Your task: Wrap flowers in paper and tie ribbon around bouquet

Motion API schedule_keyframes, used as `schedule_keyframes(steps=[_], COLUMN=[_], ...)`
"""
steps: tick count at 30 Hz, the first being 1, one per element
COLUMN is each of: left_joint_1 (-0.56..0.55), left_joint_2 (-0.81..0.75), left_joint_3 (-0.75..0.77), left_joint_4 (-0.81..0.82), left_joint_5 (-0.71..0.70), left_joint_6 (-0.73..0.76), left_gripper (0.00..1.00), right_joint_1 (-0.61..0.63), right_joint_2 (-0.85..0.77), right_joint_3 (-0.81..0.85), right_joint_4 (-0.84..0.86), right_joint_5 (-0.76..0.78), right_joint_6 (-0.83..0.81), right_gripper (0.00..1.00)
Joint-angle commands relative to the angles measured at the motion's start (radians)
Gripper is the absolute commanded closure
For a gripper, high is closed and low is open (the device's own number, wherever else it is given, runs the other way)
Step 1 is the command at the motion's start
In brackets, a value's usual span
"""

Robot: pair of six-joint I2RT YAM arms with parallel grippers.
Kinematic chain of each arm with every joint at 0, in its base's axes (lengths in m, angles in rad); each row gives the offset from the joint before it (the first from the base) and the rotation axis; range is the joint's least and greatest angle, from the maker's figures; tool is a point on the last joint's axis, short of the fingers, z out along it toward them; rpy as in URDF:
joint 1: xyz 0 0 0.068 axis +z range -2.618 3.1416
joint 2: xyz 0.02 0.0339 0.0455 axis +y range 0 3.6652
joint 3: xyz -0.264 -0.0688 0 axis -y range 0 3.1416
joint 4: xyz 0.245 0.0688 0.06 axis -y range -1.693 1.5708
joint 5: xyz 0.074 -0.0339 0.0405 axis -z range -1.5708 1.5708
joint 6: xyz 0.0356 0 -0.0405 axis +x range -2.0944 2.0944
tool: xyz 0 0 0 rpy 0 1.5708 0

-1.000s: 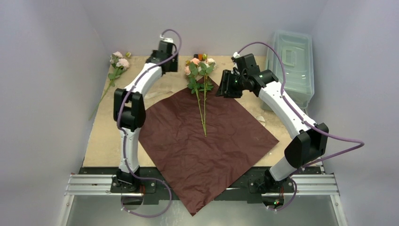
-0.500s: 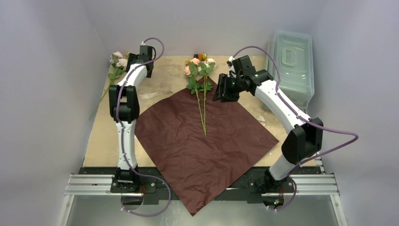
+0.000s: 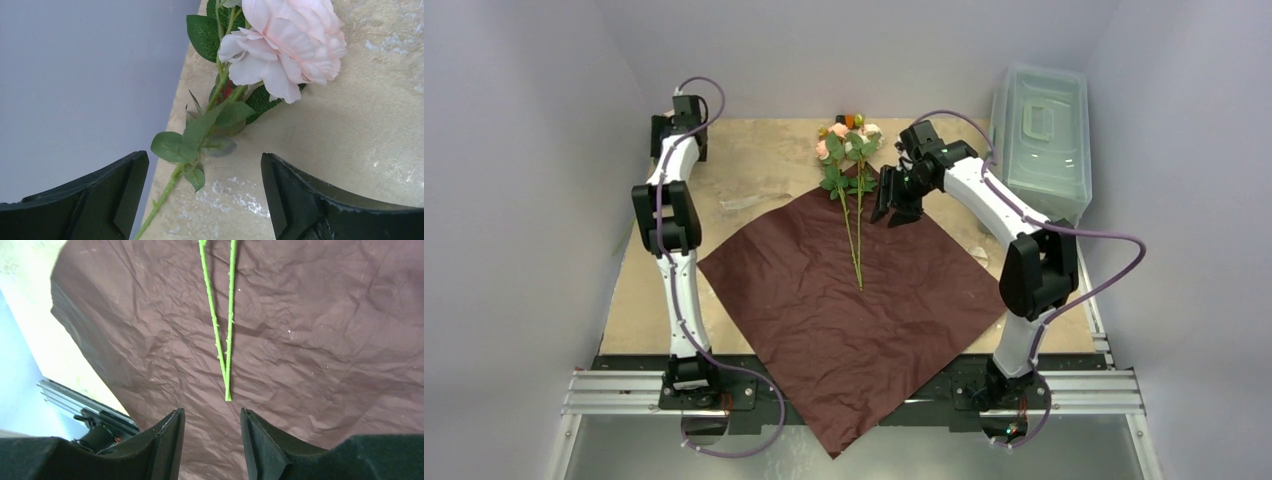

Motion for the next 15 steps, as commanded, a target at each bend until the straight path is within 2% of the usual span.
schedule_keyframes(steps=[1,15], left_joint_1=[0.014,0.114], left_joint_2=[0.03,0.116], left_joint_3=[0.055,0.091], left_joint_4=[0.027,0.005], left_joint_5=[0.072,0.273], left_joint_6=[-0.031,-0.107], left_gripper=[0.11,0.15], right_joint_1=[0.016,0.07], right_joint_2=[0.011,0.083], right_joint_3=[0.093,0.16], right_joint_4=[-0.028,-0.068], right_joint_5=[-0.011,-0.001], right_joint_6=[0.037,0.082], right_gripper=[0.47,0.47])
